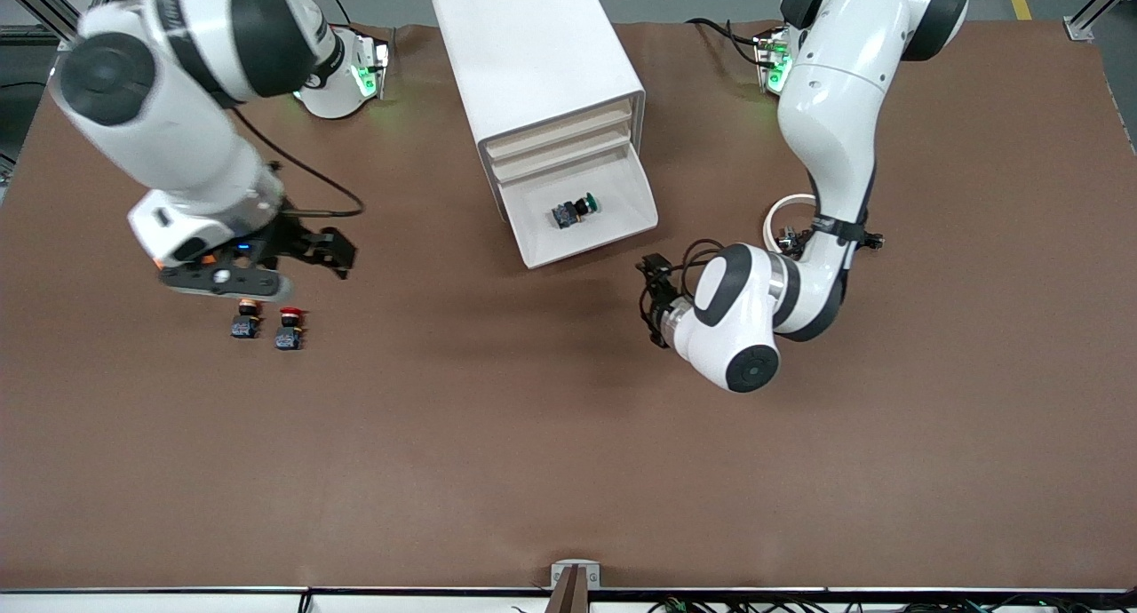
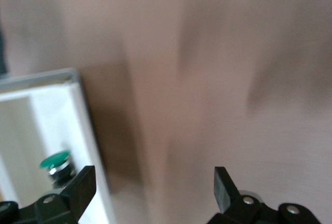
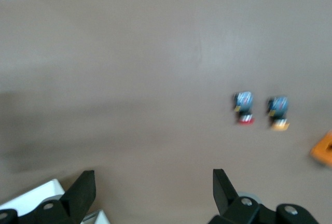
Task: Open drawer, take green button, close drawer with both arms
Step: 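Reach the right gripper into the drawer while the left gripper withdraws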
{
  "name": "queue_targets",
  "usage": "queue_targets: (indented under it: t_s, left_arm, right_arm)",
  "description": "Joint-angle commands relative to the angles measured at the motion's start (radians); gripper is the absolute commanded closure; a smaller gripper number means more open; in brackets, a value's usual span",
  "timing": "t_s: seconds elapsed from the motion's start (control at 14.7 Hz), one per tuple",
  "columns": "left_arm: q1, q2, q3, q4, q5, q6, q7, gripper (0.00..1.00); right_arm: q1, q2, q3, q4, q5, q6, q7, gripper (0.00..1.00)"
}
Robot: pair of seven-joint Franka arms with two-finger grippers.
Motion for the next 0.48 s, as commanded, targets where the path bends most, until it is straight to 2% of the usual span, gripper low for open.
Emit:
queue_targets:
  t_s: [0.0, 0.27, 0.41]
  left_arm:
    - [-0.003, -0.054, 0.092, 0.001, 0.045, 0.013, 0.134, 0.0]
    - [-0.003, -0.182, 0.223, 0.0, 0.072, 0.013, 0.271, 0.0]
    - [0.002, -0.248, 0.238, -0.005, 0.126, 0.011, 0.442, 0.0]
  right_arm:
    - [0.122, 0.036, -0.006, 0.015, -0.015, -0.022, 0.273, 0.0]
    - [0.272, 0.098, -0.006, 0.018, -0.003, -0.006, 0.628, 0.0]
    - [0.32, 0.127, -0.006, 0.02, 0.025, 0.03, 0.709, 0.0]
